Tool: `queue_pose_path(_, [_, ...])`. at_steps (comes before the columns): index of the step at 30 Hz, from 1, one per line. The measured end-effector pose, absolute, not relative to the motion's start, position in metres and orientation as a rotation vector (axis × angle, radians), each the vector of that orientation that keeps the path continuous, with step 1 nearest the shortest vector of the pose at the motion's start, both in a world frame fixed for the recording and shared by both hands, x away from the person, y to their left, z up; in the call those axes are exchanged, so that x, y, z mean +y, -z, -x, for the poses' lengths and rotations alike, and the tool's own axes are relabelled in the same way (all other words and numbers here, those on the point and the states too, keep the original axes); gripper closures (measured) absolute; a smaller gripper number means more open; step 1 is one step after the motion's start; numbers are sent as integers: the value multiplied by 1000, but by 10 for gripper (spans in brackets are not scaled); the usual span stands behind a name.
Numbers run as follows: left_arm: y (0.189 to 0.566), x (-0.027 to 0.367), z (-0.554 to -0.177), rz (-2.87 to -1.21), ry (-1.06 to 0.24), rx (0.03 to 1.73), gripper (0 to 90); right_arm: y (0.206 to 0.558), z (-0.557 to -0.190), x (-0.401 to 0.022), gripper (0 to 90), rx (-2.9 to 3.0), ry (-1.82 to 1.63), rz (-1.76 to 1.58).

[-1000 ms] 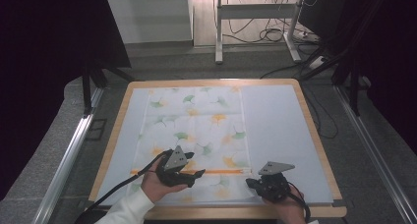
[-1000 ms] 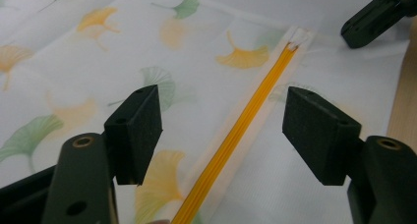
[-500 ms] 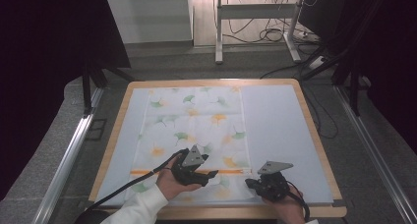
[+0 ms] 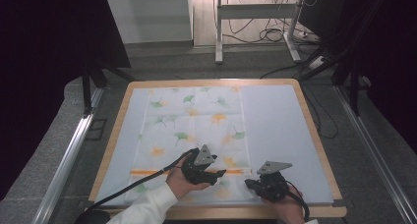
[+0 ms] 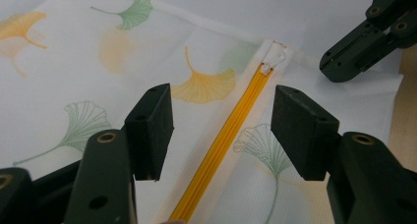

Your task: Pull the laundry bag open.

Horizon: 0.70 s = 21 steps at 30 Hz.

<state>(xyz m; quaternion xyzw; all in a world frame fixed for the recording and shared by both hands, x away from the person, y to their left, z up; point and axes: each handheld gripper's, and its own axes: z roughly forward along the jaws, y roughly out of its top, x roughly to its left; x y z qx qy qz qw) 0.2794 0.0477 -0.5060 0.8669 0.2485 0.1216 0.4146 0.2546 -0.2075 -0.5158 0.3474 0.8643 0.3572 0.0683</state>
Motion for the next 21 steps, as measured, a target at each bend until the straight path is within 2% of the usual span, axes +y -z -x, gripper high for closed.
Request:
queue_pose_path(5, [503, 33, -278, -2197, -329, 577, 418, 516, -254, -208, 890, 2605, -1079, -1047])
queue_pose_path(7, [502, 29, -280, -2175, -280, 587, 423, 515, -254, -208, 890, 2598, -1081, -1052])
queue_pose_path(11, [502, 16, -282, -2213, -311, 550, 427, 515, -253, -210, 890, 2594, -1087, -1060])
queue_pose_path(21, [511, 5, -295, -2195, -275, 579, 456, 516, -253, -209, 890, 2605, -1077, -1056])
